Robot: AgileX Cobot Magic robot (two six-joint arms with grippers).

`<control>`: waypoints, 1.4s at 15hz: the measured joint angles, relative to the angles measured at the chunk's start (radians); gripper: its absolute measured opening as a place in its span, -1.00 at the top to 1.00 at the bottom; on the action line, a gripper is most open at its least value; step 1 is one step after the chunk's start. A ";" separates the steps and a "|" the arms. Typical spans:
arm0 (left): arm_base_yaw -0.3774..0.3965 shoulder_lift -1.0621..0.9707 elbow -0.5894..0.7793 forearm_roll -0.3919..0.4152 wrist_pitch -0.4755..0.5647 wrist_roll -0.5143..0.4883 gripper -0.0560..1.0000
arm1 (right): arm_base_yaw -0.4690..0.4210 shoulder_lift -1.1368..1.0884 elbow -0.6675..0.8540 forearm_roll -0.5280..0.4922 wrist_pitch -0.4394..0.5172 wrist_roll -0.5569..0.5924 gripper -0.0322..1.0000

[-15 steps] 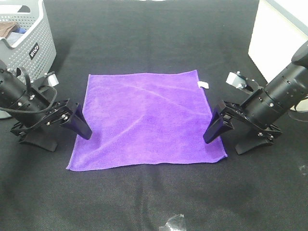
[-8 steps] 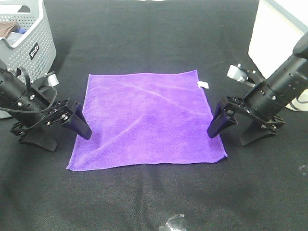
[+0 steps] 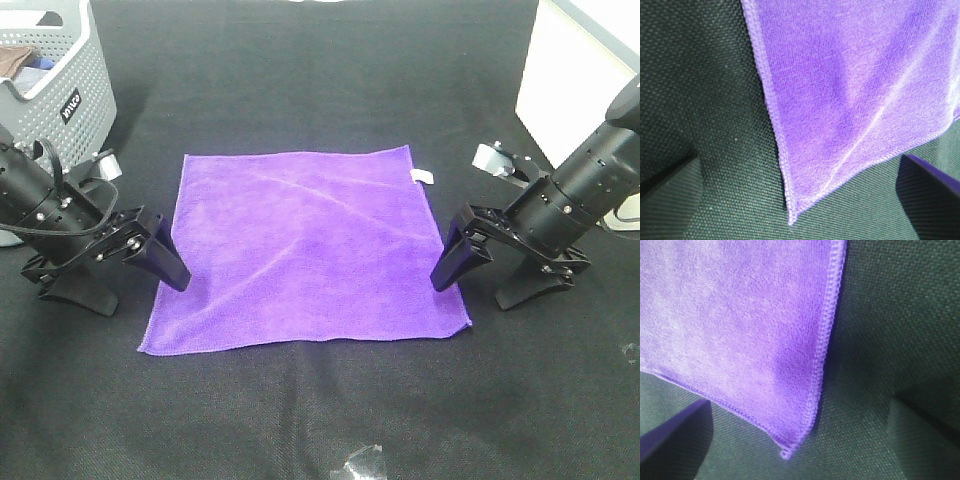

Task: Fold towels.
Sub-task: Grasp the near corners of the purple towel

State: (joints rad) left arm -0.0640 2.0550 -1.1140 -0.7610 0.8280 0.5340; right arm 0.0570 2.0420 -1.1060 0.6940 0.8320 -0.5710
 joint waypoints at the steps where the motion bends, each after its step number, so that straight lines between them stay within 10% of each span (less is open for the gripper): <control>1: -0.003 0.000 0.000 0.000 0.000 0.000 -0.98 | 0.000 0.003 0.000 0.009 0.001 0.000 -0.85; 6: -0.065 -0.003 0.000 0.052 -0.029 -0.012 -0.92 | 0.000 0.011 0.000 0.092 0.002 -0.001 -0.84; 15: -0.180 0.057 -0.054 -0.092 -0.002 -0.022 -0.68 | 0.161 0.082 -0.070 0.173 -0.006 -0.009 -0.56; 19: -0.206 0.068 -0.058 -0.094 -0.034 -0.045 -0.25 | 0.168 0.090 -0.076 0.155 -0.019 -0.009 -0.23; 21: -0.209 0.081 -0.056 -0.083 -0.069 -0.049 0.36 | 0.172 0.099 -0.076 0.128 -0.017 -0.009 0.09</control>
State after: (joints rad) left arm -0.2730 2.1360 -1.1700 -0.8440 0.7590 0.4850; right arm 0.2290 2.1410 -1.1820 0.8220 0.8150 -0.5800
